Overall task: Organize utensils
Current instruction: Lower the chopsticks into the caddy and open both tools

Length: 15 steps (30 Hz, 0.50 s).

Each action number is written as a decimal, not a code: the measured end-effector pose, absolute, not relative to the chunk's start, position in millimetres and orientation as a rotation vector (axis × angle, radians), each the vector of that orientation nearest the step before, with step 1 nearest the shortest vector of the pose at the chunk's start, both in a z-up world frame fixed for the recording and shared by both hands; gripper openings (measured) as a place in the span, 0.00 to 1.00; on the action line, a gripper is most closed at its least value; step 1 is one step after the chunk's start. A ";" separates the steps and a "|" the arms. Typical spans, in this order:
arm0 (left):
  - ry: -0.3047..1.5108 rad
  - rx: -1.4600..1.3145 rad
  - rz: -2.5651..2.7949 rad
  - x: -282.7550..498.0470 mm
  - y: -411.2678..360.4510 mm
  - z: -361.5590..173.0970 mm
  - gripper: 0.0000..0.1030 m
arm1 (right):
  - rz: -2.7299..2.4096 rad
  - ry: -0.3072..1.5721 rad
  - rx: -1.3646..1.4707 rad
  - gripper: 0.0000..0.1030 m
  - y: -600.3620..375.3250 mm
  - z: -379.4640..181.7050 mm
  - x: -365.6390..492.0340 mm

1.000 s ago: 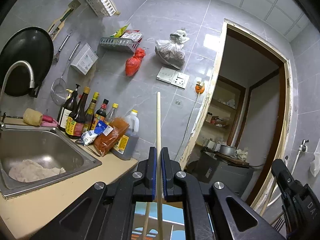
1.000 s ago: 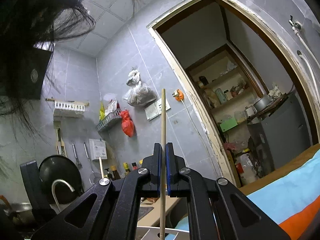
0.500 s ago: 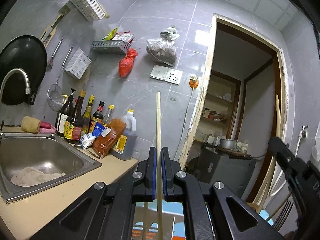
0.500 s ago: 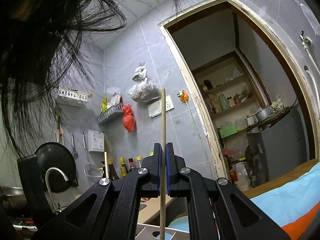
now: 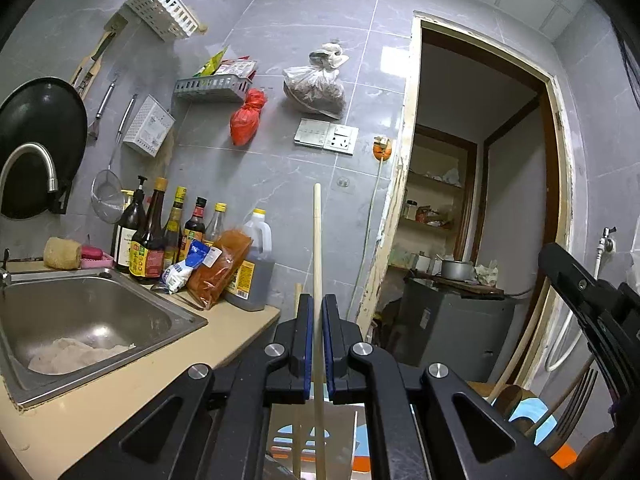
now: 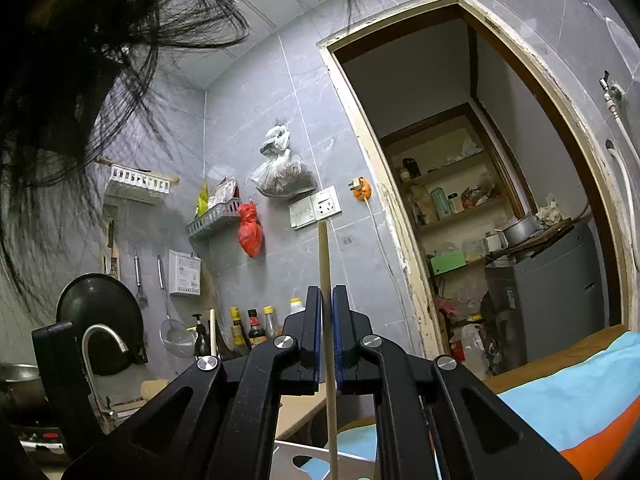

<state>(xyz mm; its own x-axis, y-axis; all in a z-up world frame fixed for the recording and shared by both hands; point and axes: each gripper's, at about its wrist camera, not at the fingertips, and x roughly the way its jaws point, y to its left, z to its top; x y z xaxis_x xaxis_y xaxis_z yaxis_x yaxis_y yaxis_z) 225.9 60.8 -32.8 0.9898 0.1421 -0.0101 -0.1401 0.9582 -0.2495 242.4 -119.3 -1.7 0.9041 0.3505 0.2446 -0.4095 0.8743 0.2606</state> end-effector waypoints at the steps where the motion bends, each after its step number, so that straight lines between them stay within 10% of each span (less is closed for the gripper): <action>1: -0.009 -0.256 0.144 226.4 60.3 -32.7 0.05 | 0.399 -0.191 0.311 0.05 -119.0 -1.3 242.2; 9: 0.056 -0.265 0.103 222.7 65.5 -28.8 0.07 | 0.400 -0.141 0.293 0.19 -119.3 3.6 242.8; 15: 0.100 -0.283 0.070 217.0 70.7 -27.9 0.36 | 0.401 -0.104 0.309 0.30 -124.5 5.5 242.2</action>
<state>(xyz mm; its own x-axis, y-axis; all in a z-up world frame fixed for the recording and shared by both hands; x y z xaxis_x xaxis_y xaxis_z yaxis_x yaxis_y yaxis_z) 217.0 70.7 -27.9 0.9926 0.0551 -0.1082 -0.0831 0.9579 -0.2746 242.2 -124.5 5.5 0.9160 0.3679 0.1600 -0.3993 0.8746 0.2751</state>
